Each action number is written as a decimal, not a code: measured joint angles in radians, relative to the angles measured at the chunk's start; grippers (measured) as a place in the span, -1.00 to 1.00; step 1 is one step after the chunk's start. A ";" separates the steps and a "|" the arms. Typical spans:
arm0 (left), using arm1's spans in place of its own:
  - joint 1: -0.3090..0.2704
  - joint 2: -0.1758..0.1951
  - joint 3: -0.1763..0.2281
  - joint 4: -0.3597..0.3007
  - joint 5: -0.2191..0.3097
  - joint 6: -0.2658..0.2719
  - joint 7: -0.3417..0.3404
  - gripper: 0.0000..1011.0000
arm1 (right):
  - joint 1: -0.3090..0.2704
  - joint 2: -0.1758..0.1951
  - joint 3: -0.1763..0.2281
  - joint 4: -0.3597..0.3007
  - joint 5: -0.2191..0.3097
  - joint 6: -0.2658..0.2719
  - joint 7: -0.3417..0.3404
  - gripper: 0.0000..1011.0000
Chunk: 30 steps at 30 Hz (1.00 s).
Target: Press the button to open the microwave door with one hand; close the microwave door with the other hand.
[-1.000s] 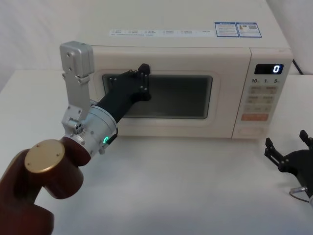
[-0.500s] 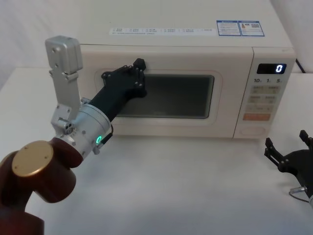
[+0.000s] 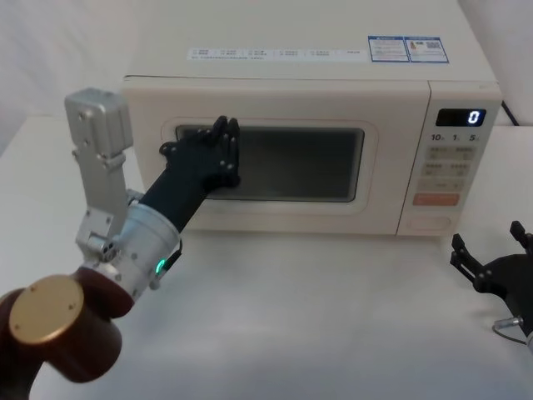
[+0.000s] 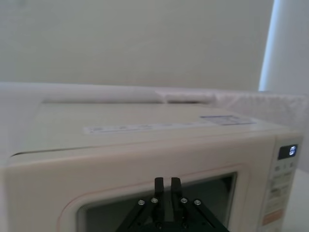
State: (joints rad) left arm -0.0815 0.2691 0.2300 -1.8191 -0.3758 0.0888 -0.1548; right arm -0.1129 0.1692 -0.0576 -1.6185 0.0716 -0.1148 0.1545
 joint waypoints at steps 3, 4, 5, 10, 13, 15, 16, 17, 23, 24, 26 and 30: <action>0.019 -0.001 -0.013 -0.005 0.013 -0.010 0.009 -0.67 | 0.000 0.000 0.000 0.000 0.000 0.000 0.000 0.98; 0.032 -0.001 -0.023 -0.008 0.017 -0.014 0.012 -0.60 | 0.000 0.000 0.000 0.000 0.000 0.000 0.000 0.98; 0.037 -0.001 -0.028 -0.009 0.019 -0.016 0.013 -0.52 | 0.000 0.000 0.000 0.000 0.000 0.000 0.000 0.98; 0.082 0.000 -0.070 -0.017 0.021 -0.028 0.016 -0.22 | 0.000 0.000 0.000 0.000 0.000 0.000 0.000 0.98; 0.100 0.001 -0.088 -0.017 0.023 -0.031 0.016 -0.05 | 0.000 0.000 0.000 0.000 0.000 0.000 0.000 0.98; 0.116 0.003 -0.101 -0.017 0.024 -0.032 0.016 0.07 | 0.000 0.000 0.000 0.000 0.000 0.000 0.000 0.98; 0.127 0.004 -0.109 -0.014 0.024 -0.032 0.014 0.18 | 0.000 0.000 0.000 0.000 0.000 0.000 0.000 0.98; 0.131 0.005 -0.112 -0.011 0.024 -0.032 0.011 0.23 | 0.000 0.000 0.000 0.000 0.000 0.000 0.000 0.98; 0.147 0.004 -0.124 0.014 0.015 -0.029 -0.010 0.57 | 0.000 0.000 0.000 0.000 0.000 0.000 0.000 0.98; 0.147 0.004 -0.124 0.016 0.014 -0.028 -0.012 0.65 | 0.000 0.000 0.000 0.000 0.000 0.000 0.000 0.98; 0.149 0.003 -0.123 0.025 0.013 -0.024 -0.016 0.79 | 0.000 0.000 0.000 0.000 0.000 0.000 0.000 0.98; 0.162 0.000 -0.122 0.033 0.013 -0.015 -0.015 0.97 | 0.000 0.000 0.000 0.000 0.000 0.000 0.000 0.98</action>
State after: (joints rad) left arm 0.0803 0.2688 0.1081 -1.7862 -0.3630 0.0737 -0.1697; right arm -0.1128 0.1692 -0.0576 -1.6185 0.0716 -0.1148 0.1545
